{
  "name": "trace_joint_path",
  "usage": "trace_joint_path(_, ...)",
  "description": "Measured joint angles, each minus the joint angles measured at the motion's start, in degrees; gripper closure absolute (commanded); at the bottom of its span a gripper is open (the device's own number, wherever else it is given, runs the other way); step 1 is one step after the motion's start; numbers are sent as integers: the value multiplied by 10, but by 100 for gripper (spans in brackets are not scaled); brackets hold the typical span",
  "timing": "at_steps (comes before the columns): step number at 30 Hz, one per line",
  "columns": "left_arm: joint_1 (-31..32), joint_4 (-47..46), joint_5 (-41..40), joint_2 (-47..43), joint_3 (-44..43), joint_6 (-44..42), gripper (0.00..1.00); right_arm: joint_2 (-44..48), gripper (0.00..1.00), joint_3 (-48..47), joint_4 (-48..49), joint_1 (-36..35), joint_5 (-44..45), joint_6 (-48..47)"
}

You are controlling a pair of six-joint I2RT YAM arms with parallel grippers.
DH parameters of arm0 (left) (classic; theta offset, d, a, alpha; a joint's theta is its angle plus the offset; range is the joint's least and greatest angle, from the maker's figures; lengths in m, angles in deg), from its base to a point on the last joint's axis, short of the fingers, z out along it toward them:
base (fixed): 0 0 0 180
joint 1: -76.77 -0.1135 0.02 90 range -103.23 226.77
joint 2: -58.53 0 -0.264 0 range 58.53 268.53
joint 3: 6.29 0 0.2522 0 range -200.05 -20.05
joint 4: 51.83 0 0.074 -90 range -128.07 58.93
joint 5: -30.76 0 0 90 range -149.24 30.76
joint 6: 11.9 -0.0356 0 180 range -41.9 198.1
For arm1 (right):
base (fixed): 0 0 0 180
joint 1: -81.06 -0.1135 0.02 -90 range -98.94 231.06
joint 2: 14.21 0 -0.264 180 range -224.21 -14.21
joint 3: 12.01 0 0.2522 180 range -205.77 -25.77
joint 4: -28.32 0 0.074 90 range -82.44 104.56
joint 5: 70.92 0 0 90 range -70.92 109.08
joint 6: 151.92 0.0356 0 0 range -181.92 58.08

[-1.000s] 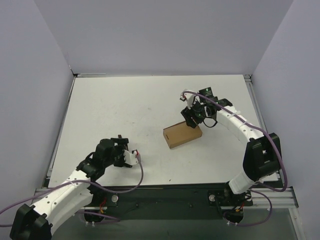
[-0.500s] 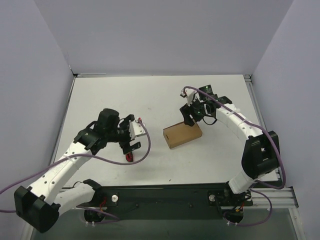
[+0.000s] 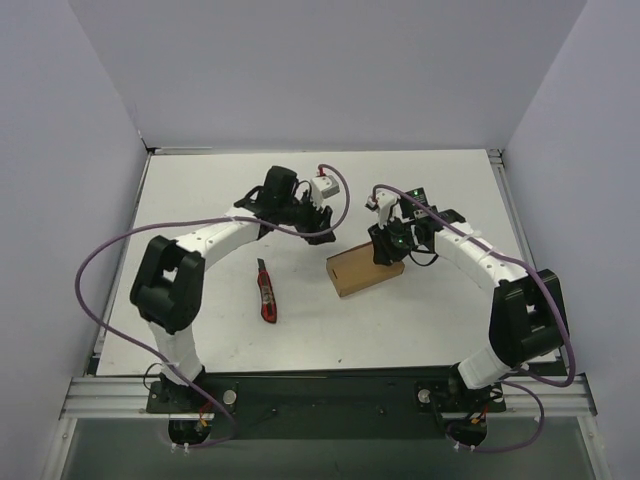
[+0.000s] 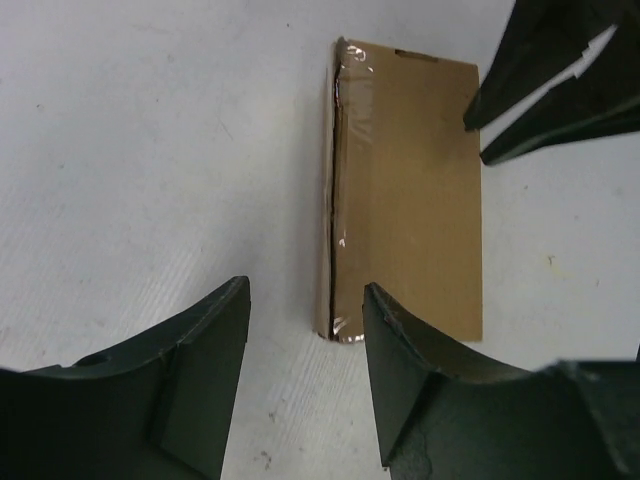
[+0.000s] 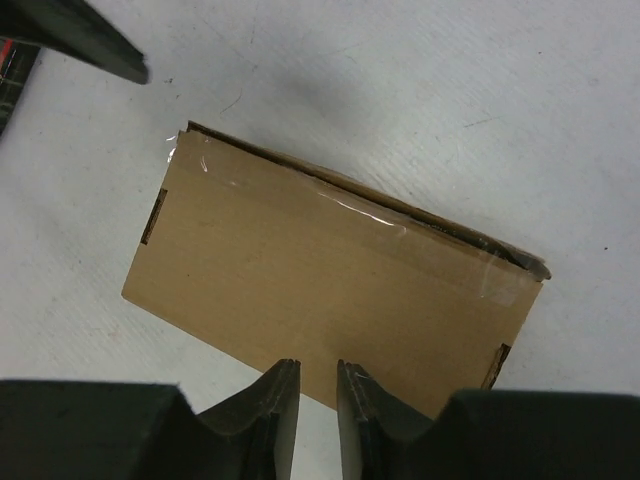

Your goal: Unpack the express box

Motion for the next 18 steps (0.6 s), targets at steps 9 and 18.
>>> trace_joint_path(9,6,-30,57,123,-76,74,40,-2,82,13,25,-1,-8,23)
trace_joint_path(18,32,-50,58,158,-79,99,44,-13,82,22,30,-5,-10,26)
